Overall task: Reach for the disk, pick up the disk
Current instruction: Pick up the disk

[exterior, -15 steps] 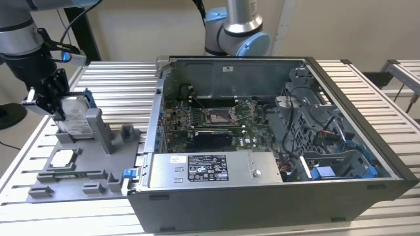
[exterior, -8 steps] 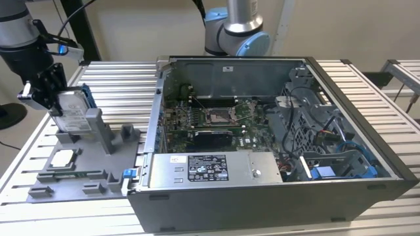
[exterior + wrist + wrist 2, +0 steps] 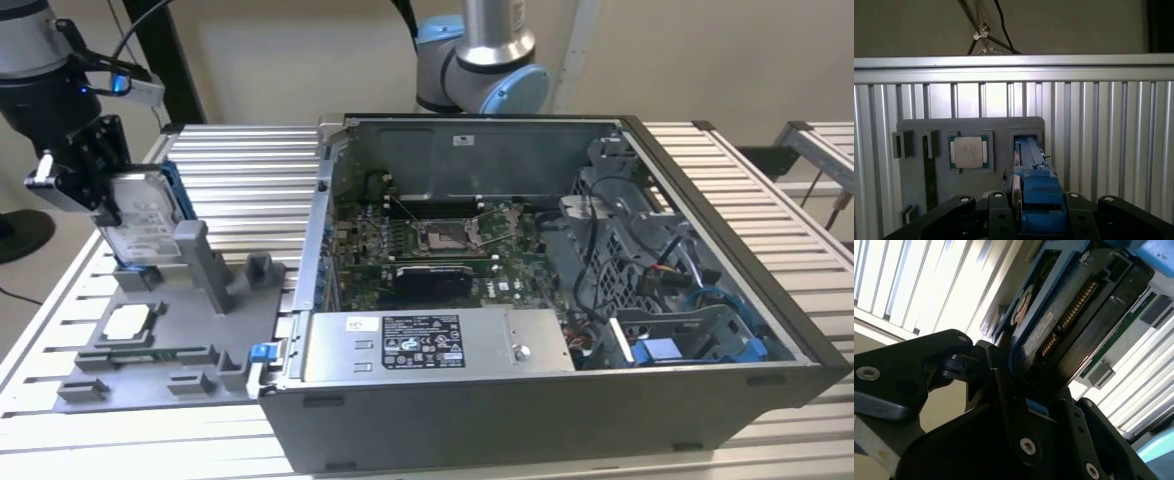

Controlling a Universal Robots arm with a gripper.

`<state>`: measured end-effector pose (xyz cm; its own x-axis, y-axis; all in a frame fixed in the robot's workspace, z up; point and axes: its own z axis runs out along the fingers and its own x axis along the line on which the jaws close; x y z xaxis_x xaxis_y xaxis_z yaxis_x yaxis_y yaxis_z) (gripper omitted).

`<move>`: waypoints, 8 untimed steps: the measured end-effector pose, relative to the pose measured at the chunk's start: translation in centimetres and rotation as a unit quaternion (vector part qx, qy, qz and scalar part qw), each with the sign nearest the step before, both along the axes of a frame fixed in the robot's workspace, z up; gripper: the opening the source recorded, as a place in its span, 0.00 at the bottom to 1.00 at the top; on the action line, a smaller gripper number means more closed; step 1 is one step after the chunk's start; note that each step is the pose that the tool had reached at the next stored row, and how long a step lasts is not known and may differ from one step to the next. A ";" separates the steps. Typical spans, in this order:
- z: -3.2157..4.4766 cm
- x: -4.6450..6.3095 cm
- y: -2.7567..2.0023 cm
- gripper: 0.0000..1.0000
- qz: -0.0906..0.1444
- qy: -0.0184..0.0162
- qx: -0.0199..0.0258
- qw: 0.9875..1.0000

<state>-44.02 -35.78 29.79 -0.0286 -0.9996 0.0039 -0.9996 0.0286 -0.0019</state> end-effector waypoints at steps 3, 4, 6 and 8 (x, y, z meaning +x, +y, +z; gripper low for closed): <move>0.62 0.0 0.00 0.00 0.000 0.000 0.000 1.000; 0.83 0.0 0.00 0.00 0.000 0.000 0.000 1.000; 1.22 0.0 0.00 0.00 0.000 0.000 0.000 1.000; 1.60 0.0 0.00 0.00 0.000 0.000 0.000 1.000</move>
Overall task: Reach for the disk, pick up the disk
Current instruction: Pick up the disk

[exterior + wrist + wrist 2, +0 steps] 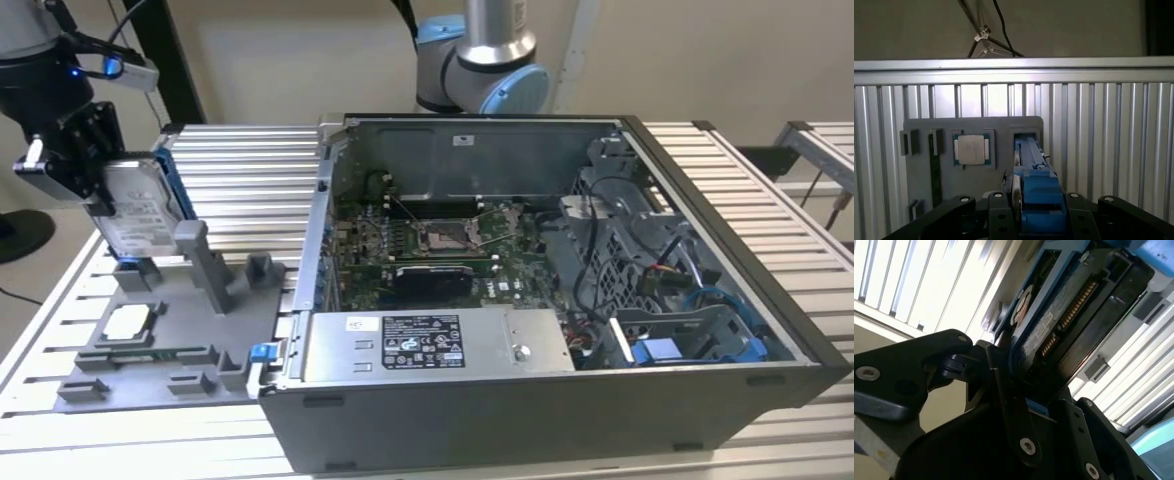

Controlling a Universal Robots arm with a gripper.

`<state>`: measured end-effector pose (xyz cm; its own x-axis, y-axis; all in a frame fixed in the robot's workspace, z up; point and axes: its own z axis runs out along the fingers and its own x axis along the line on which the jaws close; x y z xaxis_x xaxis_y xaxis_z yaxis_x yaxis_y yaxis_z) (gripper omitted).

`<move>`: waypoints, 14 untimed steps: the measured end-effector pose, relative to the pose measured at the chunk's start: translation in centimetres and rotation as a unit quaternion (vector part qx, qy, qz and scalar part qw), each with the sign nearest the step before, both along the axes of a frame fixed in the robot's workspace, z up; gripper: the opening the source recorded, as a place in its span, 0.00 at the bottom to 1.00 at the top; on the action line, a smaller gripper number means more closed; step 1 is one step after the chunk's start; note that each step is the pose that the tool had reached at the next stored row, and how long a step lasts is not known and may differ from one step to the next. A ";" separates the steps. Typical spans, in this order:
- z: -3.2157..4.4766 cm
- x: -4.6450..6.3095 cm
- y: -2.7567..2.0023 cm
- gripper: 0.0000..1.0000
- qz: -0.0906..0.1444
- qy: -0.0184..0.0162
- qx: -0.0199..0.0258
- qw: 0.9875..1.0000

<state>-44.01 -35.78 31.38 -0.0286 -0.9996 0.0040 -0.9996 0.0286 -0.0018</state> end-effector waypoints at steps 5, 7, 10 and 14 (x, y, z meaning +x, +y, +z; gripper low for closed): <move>0.98 0.0 0.00 0.00 0.000 0.000 0.000 1.000; 1.38 0.0 0.00 0.00 0.000 0.000 0.000 1.000; 1.99 0.0 0.00 0.00 0.000 0.000 0.000 1.000; 2.84 0.0 0.00 0.00 0.000 0.000 0.000 1.000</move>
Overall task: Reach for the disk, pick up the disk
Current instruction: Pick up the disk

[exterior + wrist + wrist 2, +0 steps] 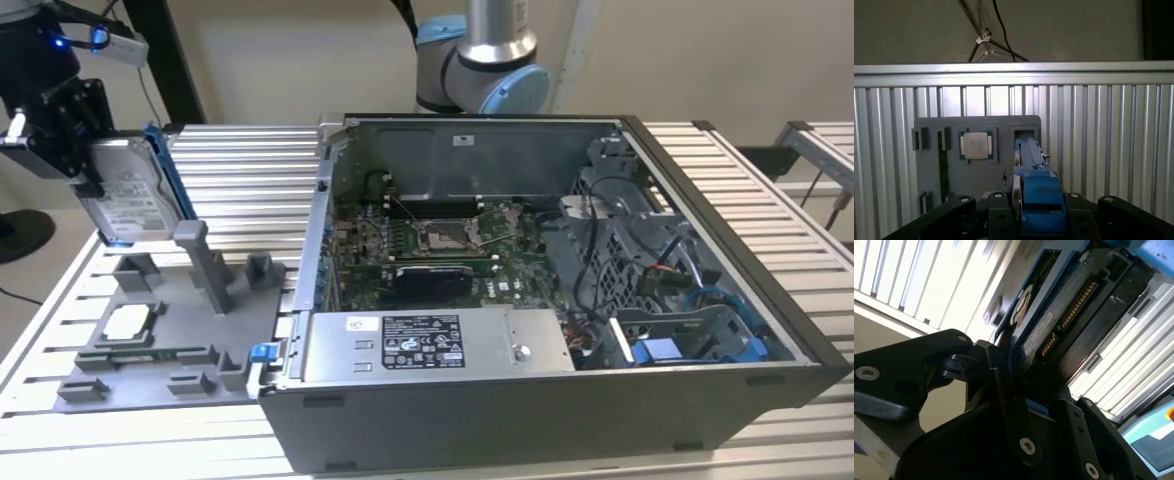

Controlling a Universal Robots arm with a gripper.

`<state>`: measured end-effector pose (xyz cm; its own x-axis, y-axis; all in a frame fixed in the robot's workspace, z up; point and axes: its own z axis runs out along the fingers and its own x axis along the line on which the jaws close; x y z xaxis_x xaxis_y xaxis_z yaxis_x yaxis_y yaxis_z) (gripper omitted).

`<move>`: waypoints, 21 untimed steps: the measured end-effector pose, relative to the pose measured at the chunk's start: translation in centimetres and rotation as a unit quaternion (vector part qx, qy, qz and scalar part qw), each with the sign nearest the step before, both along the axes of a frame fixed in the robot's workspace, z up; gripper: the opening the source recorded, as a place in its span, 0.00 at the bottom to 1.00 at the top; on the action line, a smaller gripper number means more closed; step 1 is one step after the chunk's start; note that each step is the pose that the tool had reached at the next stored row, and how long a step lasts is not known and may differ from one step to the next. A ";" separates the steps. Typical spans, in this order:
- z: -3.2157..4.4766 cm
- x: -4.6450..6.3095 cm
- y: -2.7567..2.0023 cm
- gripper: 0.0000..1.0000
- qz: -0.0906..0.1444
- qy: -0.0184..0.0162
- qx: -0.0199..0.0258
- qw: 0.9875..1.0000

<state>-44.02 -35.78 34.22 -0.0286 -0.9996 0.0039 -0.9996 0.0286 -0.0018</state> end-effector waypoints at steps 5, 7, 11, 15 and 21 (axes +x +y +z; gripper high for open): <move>1.04 0.0 0.00 0.00 0.000 0.000 0.000 1.000; 1.45 0.0 0.00 0.00 0.000 0.000 0.000 1.000; 2.24 0.0 0.00 0.00 0.000 0.000 0.000 1.000; 3.02 0.0 0.00 0.00 0.000 0.000 0.000 1.000; 4.15 0.0 0.00 0.00 0.000 0.000 0.000 1.000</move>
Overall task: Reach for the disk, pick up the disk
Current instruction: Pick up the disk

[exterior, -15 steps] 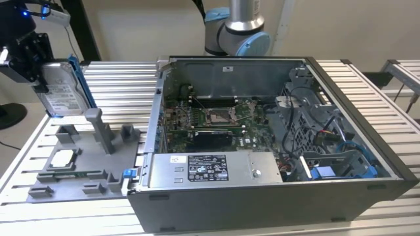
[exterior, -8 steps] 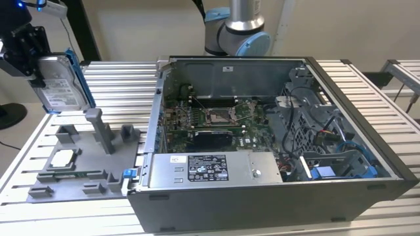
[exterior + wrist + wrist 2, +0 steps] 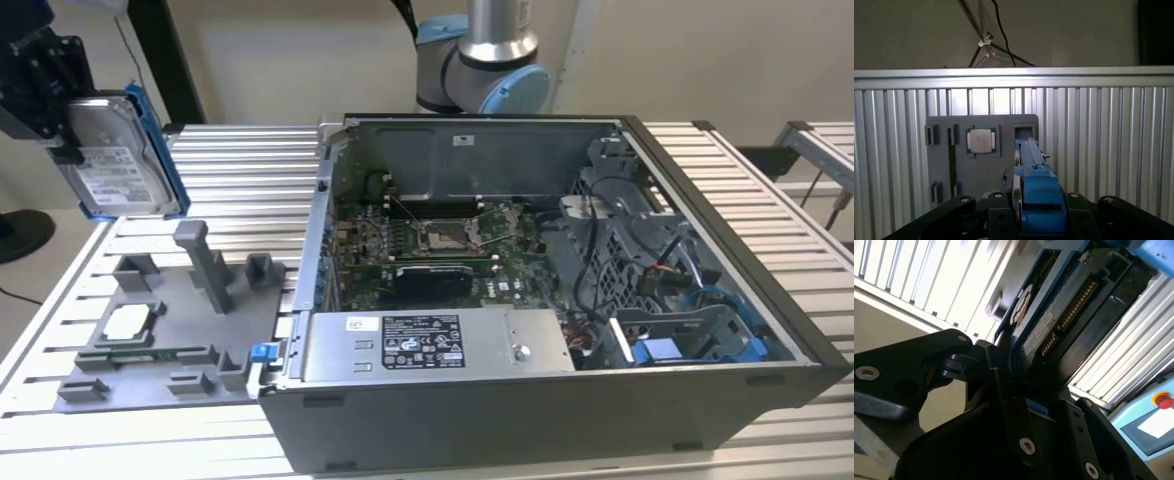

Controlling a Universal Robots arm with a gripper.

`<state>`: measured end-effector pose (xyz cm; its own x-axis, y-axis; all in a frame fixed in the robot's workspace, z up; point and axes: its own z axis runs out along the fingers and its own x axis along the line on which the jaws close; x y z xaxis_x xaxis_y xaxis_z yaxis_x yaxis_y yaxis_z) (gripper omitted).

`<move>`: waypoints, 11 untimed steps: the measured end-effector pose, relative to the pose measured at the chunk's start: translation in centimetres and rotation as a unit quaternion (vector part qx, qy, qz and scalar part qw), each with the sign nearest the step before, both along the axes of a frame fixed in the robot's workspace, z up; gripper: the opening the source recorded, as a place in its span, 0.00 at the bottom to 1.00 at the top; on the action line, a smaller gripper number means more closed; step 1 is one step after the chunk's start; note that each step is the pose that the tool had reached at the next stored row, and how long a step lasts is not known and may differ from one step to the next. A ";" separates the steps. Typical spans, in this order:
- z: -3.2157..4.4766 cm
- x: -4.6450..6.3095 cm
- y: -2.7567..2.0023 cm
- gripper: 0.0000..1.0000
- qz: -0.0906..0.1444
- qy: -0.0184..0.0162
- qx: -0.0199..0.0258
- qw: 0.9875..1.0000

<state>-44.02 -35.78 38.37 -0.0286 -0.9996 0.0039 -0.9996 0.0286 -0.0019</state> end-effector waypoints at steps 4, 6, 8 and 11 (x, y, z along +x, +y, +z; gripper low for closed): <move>0.87 0.0 0.00 0.00 0.000 0.000 0.000 1.000; 1.34 0.0 0.00 0.00 0.000 0.000 0.000 1.000; 1.82 0.0 0.00 0.00 0.000 0.000 0.000 1.000; 2.57 0.0 0.00 0.00 0.000 0.000 0.000 1.000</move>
<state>-44.01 -35.78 40.94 -0.0286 -0.9996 0.0039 -0.9996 0.0286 -0.0019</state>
